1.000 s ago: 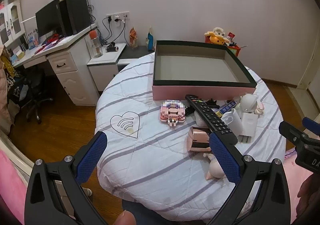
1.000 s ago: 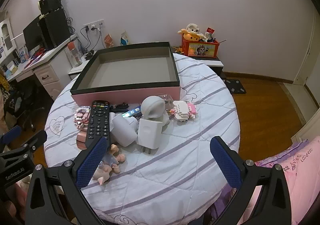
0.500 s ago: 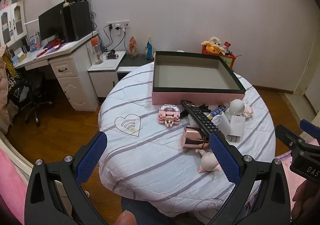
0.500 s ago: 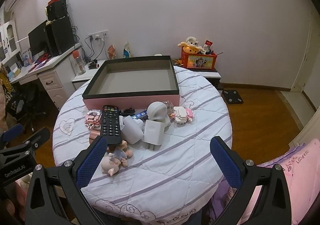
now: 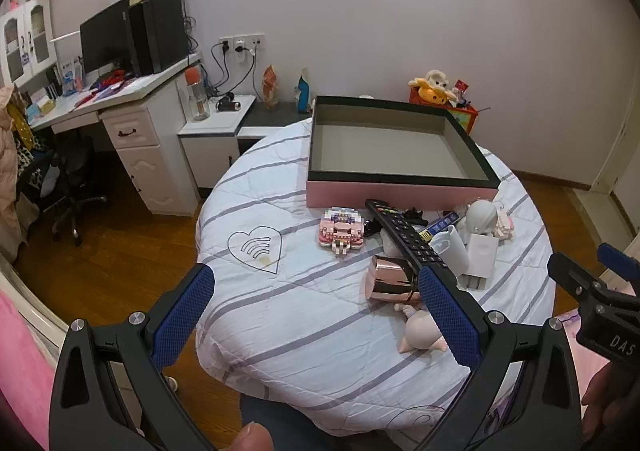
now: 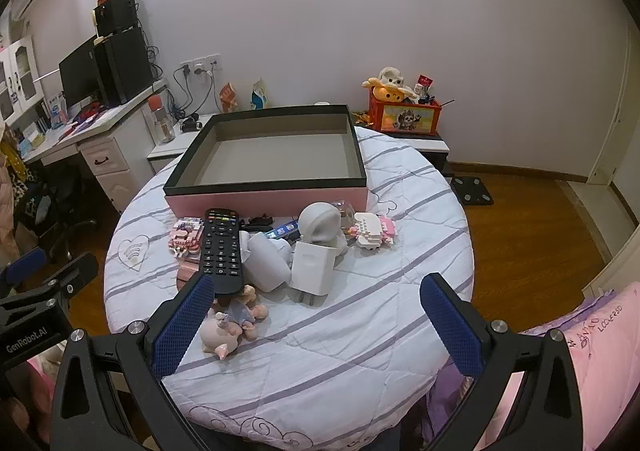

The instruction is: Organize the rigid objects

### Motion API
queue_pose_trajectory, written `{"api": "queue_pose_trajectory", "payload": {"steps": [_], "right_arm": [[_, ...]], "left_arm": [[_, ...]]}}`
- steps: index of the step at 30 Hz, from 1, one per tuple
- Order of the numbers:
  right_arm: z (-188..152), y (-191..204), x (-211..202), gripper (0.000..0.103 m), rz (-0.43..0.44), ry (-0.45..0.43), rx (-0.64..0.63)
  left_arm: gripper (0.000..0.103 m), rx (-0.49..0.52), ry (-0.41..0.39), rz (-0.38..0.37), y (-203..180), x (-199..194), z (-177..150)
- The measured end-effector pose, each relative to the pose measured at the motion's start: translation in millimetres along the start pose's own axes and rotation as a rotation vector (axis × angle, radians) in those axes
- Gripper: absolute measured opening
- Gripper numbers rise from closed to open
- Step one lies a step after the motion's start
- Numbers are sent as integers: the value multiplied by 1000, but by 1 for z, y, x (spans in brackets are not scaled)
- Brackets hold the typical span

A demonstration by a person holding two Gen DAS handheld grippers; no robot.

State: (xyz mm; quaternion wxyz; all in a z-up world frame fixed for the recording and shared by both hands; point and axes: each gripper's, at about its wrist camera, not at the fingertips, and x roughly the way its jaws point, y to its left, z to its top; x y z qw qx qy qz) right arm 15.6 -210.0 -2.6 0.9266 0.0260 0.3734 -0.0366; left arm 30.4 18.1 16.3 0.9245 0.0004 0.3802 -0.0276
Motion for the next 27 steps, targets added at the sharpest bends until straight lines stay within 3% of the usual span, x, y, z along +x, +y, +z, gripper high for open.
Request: {"api": "queue_pose_trajectory", "payload": {"steps": [12, 19, 27], "right_arm": [[2, -6, 15, 103, 0, 28, 13], [2, -11, 33, 103, -11, 62, 23], [13, -20, 64, 103, -37, 101, 21]], "left_arm": [[103, 4, 41, -1, -1, 18, 1], [103, -13, 93, -11, 6, 47, 4], [103, 58, 178, -17, -5, 109, 14]]}}
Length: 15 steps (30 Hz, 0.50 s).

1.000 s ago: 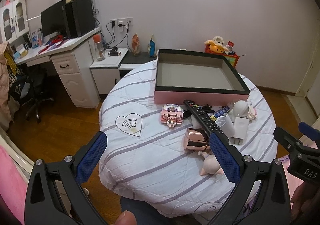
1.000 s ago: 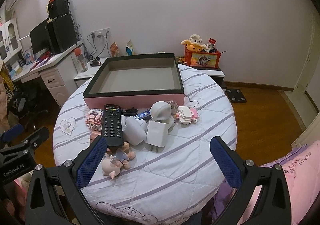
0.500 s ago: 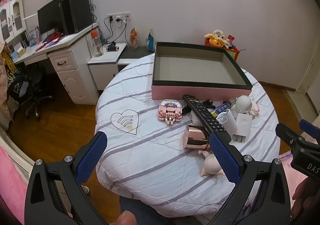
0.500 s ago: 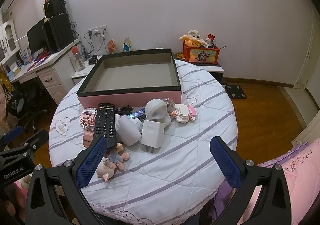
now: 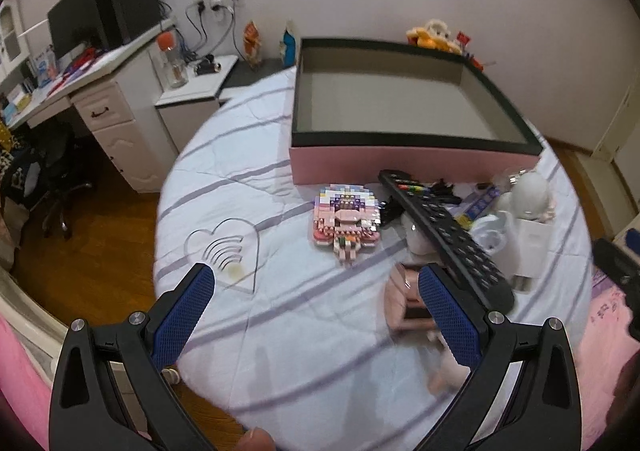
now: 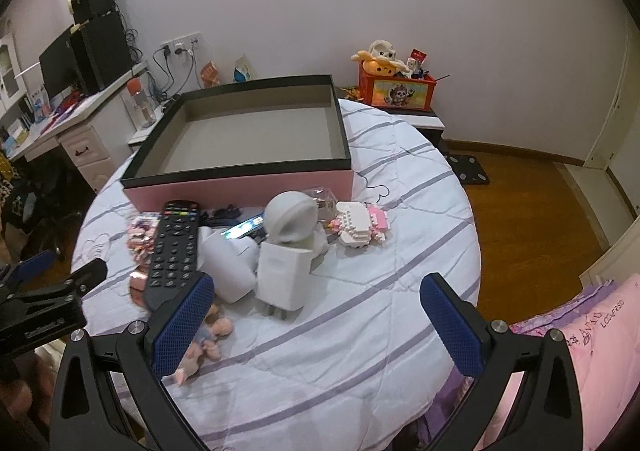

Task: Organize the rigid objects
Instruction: 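Grasp the pink block figure with the left tool while the right tool grasps the white-pink block toy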

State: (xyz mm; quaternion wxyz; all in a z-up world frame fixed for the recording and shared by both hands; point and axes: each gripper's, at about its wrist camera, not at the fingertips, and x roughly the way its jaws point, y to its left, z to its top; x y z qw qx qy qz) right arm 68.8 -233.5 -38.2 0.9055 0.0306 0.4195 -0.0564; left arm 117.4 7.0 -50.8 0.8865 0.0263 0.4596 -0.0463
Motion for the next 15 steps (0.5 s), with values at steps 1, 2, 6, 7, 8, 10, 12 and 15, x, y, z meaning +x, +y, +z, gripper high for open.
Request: {"api": "queue_pose_trajectory", "payload": {"steps": [1, 2, 6, 7, 8, 10, 12, 15], "right_arm": [[1, -2, 3, 103, -2, 4, 4], [3, -4, 8, 103, -6, 11, 10], [6, -12, 23, 103, -17, 35, 24], [7, -13, 26, 103, -19, 42, 25], [8, -14, 30, 103, -22, 48, 27], [9, -17, 37, 103, -25, 64, 32], [9, -19, 44, 103, -27, 77, 35], [10, -21, 52, 103, -28, 93, 38]], "left_arm": [[103, 5, 11, -1, 0, 8, 3], [103, 7, 23, -5, 0, 16, 6], [103, 12, 77, -31, 1, 43, 17], [103, 14, 87, -36, 0, 48, 19], [103, 16, 95, -37, 0, 53, 22], [103, 19, 109, -40, -2, 62, 25], [103, 7, 121, -58, -1, 69, 28], [103, -18, 134, -84, 2, 78, 31]]}}
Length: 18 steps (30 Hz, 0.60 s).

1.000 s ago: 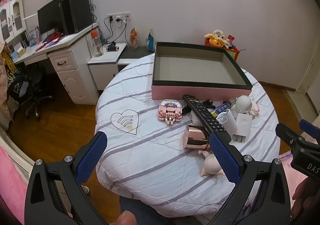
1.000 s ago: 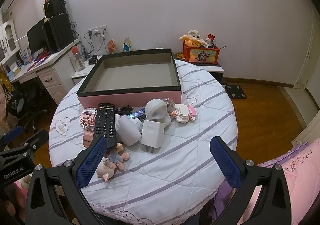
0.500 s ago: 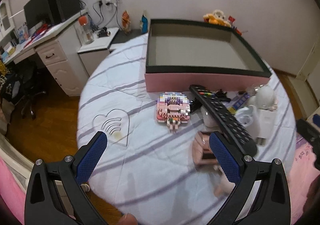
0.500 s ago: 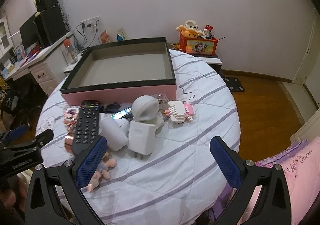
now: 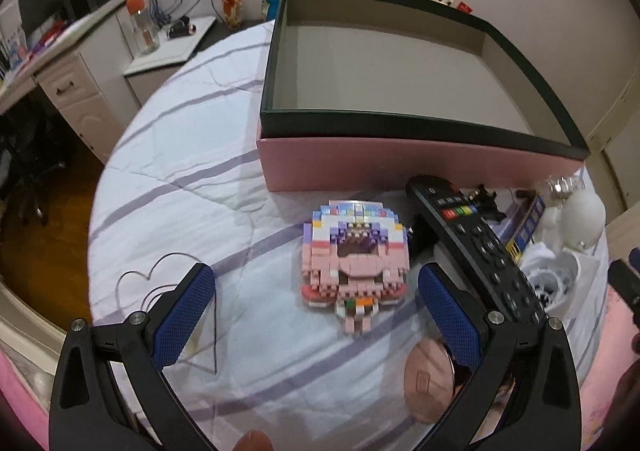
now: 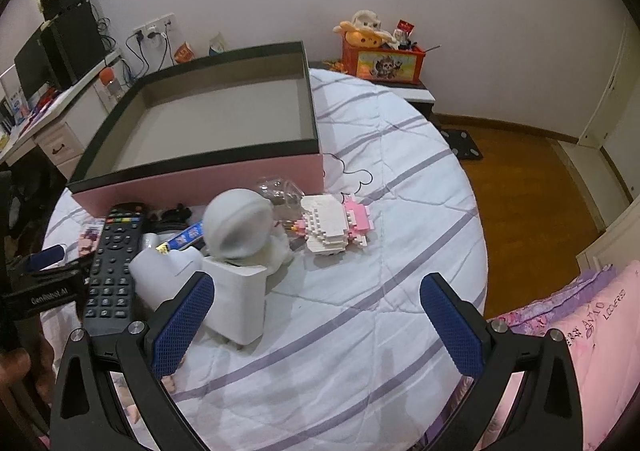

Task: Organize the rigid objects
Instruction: 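Grasp the pink block figure with the left tool while the right tool grasps the white-pink block toy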

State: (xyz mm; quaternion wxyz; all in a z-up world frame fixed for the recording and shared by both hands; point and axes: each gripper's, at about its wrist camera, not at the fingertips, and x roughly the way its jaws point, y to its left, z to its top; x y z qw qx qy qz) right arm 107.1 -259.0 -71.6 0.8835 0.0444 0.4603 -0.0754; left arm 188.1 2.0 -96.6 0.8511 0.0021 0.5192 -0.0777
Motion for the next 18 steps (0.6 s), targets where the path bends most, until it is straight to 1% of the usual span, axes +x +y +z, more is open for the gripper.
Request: {"api": "queue_pose_trajectory", "payload": {"steps": [3, 4, 6, 8, 9, 12, 14, 15, 16, 18], "right_arm": [[2, 0, 7, 103, 1, 11, -2], [3, 0, 9, 103, 1, 15, -3], [3, 0, 13, 103, 1, 25, -1], [4, 0, 15, 103, 6, 30, 1], [4, 0, 15, 103, 12, 30, 1], [6, 1, 17, 103, 19, 30, -1], [7, 2, 18, 103, 22, 29, -3], [7, 3, 18, 103, 22, 29, -4], [7, 4, 18, 103, 21, 27, -8], [8, 5, 18, 103, 21, 21, -10]], "left_arm": [[103, 3, 1, -24, 0, 5, 3], [101, 8, -2, -22, 0, 6, 4], [95, 30, -11, 29, -2, 11, 4], [90, 40, -18, 42, -1, 13, 5], [85, 45, -25, 59, -1, 13, 5], [83, 49, -35, 56, 1, 12, 5], [80, 49, -43, 55, 3, 12, 6], [74, 48, -52, 55, 3, 12, 6], [65, 46, -56, 57, 4, 11, 6], [52, 43, -66, 52, 3, 7, 5]]}}
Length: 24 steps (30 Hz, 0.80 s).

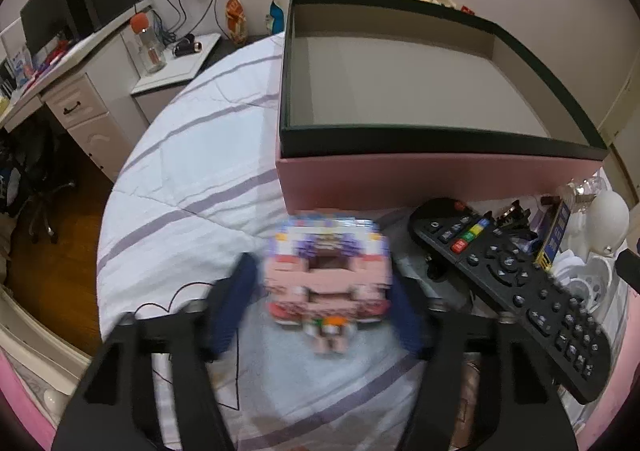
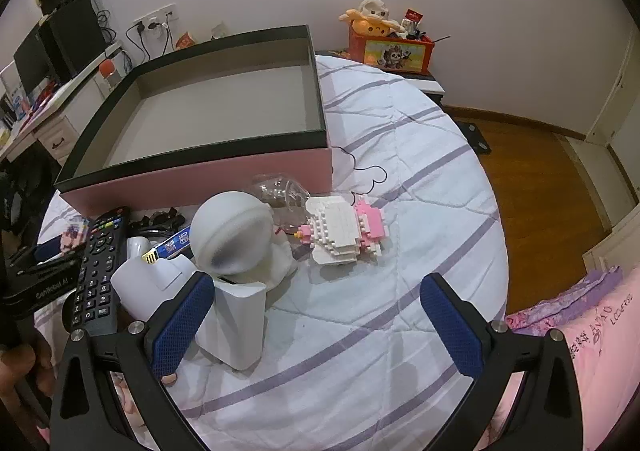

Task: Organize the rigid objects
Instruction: 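Grasp the pink block figure with the left tool while the right tool grasps the white-pink block toy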

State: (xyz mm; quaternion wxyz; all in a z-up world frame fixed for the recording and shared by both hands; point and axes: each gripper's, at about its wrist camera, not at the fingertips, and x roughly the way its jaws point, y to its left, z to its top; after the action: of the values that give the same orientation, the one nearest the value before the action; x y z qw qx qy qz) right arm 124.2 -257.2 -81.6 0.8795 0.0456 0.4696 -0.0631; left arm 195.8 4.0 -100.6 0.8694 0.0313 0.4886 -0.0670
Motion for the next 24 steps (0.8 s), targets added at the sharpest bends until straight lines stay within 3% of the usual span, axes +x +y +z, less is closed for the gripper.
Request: {"api": "queue_pose_trajectory", "payload": {"steps": [12, 18, 24], "right_arm": [[8, -30, 0, 103, -29, -41, 57], [12, -38, 24, 100, -85, 4, 33], [21, -33, 47, 99, -47, 32, -16]], "left_arm": [[52, -39, -9, -19, 8, -11, -9], [52, -59, -20, -26, 9, -21, -9], [52, -62, -28, -31, 7, -27, -10]]}}
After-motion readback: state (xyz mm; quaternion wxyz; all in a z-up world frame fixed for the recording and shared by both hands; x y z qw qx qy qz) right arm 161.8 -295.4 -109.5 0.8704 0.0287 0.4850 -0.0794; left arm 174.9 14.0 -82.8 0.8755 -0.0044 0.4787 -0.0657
